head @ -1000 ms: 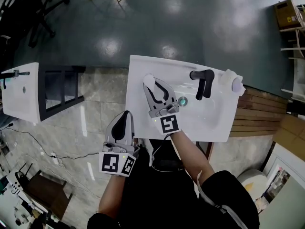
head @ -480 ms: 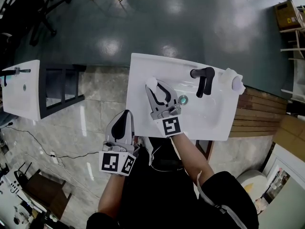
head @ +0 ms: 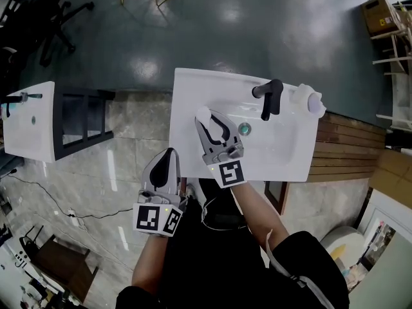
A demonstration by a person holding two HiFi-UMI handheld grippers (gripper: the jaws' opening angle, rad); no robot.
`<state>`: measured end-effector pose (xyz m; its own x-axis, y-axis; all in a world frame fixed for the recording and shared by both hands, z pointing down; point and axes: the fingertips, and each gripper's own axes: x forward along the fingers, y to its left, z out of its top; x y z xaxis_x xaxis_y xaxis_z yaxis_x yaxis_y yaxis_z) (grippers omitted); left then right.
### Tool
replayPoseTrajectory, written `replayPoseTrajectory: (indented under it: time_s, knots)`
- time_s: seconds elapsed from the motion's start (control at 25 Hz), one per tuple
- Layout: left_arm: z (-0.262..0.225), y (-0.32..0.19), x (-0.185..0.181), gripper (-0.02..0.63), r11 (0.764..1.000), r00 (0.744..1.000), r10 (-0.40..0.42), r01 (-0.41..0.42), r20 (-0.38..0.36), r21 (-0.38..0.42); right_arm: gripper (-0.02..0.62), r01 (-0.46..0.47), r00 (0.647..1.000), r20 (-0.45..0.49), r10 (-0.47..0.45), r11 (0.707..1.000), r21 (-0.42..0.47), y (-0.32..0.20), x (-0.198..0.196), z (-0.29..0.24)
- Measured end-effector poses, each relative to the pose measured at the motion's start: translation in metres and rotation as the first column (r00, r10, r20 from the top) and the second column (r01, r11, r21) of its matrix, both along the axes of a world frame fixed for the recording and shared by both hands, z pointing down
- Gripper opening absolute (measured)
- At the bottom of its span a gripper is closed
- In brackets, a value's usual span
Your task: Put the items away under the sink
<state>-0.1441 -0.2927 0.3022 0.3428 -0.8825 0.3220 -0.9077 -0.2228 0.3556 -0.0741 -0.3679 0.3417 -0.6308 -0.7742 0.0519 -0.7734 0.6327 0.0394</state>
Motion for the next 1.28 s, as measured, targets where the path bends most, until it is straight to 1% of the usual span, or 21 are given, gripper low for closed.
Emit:
replayPoseTrajectory:
  time_s: [0.4, 0.56, 0.8, 0.92, 1.16, 1.28]
  knots:
    - [-0.02, 0.055, -0.006, 0.006, 0.999, 0.999, 0.038, -0.038, 0.0, 0.037, 0.107, -0.051, 0.999, 0.02, 0.05, 0.998, 0.025, 0.056, 0.008, -0.034]
    - [-0.033, 0.077, -0.01, 0.006, 0.996, 0.998, 0.056, -0.056, 0.004, 0.063, 0.107, -0.08, 0.997, 0.021, 0.079, 0.996, 0.029, 0.082, 0.012, -0.048]
    - [-0.044, 0.116, -0.008, 0.006, 0.991, 0.995, 0.097, -0.097, 0.01, 0.093, 0.107, -0.12, 0.993, 0.029, 0.119, 0.991, 0.058, 0.125, 0.021, -0.064]
    - [-0.05, 0.141, -0.01, 0.006, 0.989, 0.994, 0.107, -0.108, 0.011, 0.103, 0.107, -0.149, 0.988, 0.038, 0.147, 0.987, 0.066, 0.149, 0.025, -0.072]
    - [-0.059, 0.192, -0.009, 0.006, 0.982, 0.991, 0.135, -0.136, 0.01, 0.128, 0.107, -0.23, 0.971, 0.083, 0.224, 0.971, 0.068, 0.204, 0.047, -0.09]
    - [-0.062, 0.216, -0.001, 0.006, 0.974, 0.985, 0.173, -0.172, 0.007, 0.148, 0.107, -0.263, 0.963, 0.087, 0.255, 0.961, 0.088, 0.235, 0.06, -0.1]
